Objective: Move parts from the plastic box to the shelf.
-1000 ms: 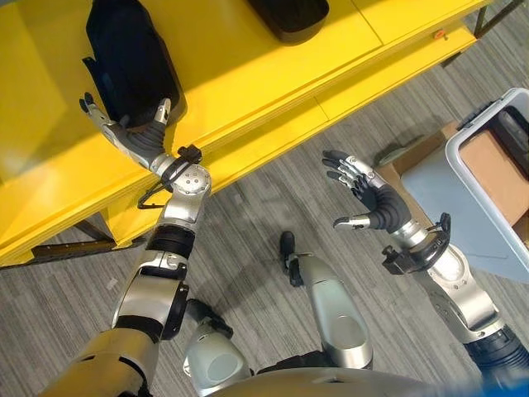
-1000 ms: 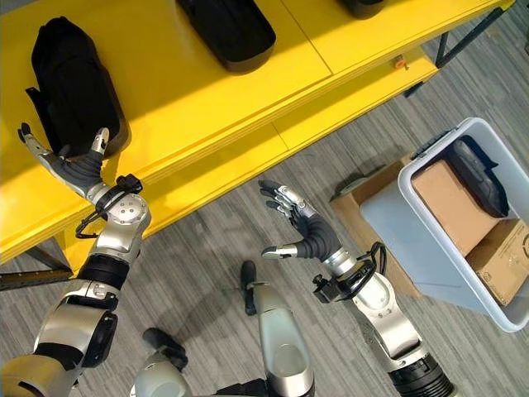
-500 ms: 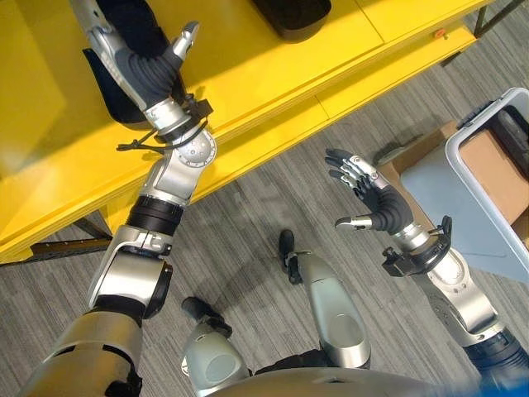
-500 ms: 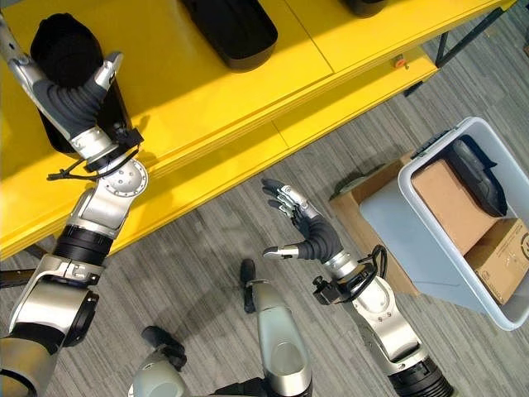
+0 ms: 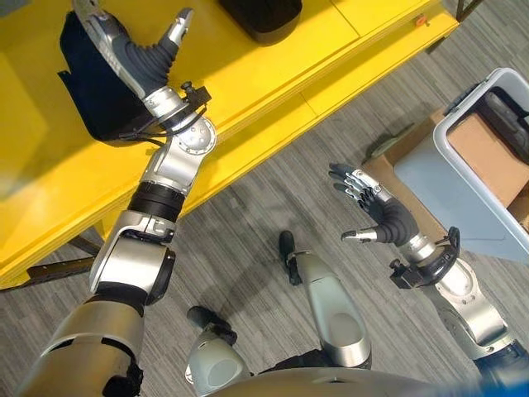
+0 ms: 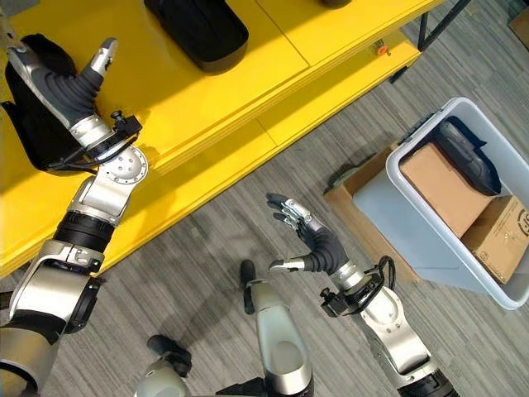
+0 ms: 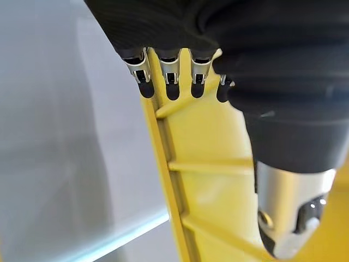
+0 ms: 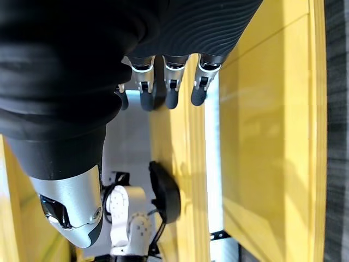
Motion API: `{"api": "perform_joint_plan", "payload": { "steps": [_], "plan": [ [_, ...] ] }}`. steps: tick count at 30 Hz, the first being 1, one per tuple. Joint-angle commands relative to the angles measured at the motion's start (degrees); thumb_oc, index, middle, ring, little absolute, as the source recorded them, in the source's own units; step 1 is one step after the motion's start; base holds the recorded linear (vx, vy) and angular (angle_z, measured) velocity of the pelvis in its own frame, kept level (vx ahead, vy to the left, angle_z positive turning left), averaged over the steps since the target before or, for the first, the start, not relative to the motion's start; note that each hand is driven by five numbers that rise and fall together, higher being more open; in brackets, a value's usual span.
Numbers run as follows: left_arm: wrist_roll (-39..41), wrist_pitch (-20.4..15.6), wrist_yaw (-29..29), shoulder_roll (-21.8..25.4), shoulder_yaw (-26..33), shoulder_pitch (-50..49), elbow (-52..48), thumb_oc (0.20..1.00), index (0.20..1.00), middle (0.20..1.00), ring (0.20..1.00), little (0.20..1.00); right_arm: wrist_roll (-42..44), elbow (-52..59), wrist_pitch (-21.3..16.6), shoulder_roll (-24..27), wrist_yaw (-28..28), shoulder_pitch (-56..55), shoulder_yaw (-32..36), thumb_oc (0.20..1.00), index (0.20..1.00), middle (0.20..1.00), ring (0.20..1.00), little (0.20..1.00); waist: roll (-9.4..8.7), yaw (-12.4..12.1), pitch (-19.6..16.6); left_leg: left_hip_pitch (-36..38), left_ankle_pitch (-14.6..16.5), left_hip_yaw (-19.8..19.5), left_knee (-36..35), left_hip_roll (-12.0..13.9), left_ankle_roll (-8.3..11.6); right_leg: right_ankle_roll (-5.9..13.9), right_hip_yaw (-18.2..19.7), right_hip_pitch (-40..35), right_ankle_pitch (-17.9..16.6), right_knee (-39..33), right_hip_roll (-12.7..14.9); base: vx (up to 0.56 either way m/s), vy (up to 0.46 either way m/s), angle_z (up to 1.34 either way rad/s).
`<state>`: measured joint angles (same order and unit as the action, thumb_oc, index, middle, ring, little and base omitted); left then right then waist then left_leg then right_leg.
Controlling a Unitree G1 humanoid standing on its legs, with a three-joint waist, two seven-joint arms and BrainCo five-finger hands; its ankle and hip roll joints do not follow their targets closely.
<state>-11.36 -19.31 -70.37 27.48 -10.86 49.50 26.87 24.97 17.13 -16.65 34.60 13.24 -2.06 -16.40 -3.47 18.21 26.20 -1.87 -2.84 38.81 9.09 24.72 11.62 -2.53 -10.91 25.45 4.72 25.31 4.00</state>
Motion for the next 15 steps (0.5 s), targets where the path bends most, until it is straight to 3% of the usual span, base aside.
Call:
{"api": "perform_joint_plan", "payload": {
  "steps": [1,7,10,15],
  "plan": [
    [1.8,0.9,-1.7,4.1,5.0,-7.1,-4.4,1.000,1.000,1.000,1.000,1.000,-1.8,4.6,-5.5,-3.0,-1.0,0.1,-0.1,1.000,1.000,1.000,1.000,1.000,-2.13,-0.2,-2.2,-3.8,2.1,-2.5,7.0,2.3,-0.94,7.63,1.0,-3.9,5.7,-1.6,3.0,-0.02,-0.033,0.04],
    [0.8,2.5,-2.9,3.1,9.9,-19.7,-12.9,1.000,1.000,1.000,1.000,1.000,-3.0,3.0,-6.7,-3.6,-3.3,-0.6,0.7,1.000,1.000,1.000,1.000,1.000,-1.10,-3.3,-3.0,-2.2,2.3,-4.9,6.2,1.1,-1.29,7.22,-0.3,-7.2,6.2,-2.3,3.8,0.01,-0.033,0.14],
    [-1.1,3.2,-1.6,3.7,12.9,-26.9,-19.0,1.000,1.000,1.000,1.000,1.000,-1.7,2.9,-5.4,-3.4,-4.7,-0.8,1.8,1.000,1.000,1.000,1.000,1.000,-0.67,-5.0,-3.7,-1.3,1.5,-6.1,6.1,0.9,-1.36,6.87,-1.6,-9.5,6.3,-3.4,4.3,0.05,0.007,0.22],
    [4.0,4.7,8.6,3.4,14.9,-36.5,-24.0,1.000,1.000,1.000,1.000,1.000,-2.7,2.2,-3.2,-3.2,-6.2,0.2,2.2,1.000,1.000,1.000,1.000,1.000,0.22,-7.2,-4.2,-1.1,0.6,-7.9,6.1,0.6,-1.43,6.34,-3.0,-11.7,6.7,-4.2,5.2,0.02,0.059,0.15]
  ]
}}
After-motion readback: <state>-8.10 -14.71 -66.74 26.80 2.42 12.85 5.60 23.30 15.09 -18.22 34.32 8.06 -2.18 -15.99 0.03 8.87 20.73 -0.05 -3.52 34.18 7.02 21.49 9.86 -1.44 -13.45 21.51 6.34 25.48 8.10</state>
